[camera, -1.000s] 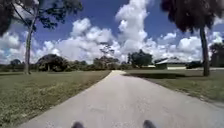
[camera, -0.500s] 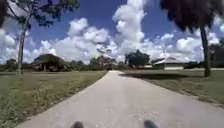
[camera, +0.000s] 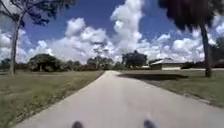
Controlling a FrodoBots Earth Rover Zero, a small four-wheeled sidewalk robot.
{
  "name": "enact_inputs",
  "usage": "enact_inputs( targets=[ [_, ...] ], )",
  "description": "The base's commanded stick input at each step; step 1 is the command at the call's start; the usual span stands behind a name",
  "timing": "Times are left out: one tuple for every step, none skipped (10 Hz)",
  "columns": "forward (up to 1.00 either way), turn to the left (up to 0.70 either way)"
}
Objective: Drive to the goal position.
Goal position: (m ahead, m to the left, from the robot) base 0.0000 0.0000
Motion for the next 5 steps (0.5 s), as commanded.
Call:
enact_inputs(
  targets=[
    [0.00, 0.00],
    [0.00, 0.00],
    [0.00, 0.00],
    [0.00, 0.00],
    [0.00, 0.00]
  ],
)
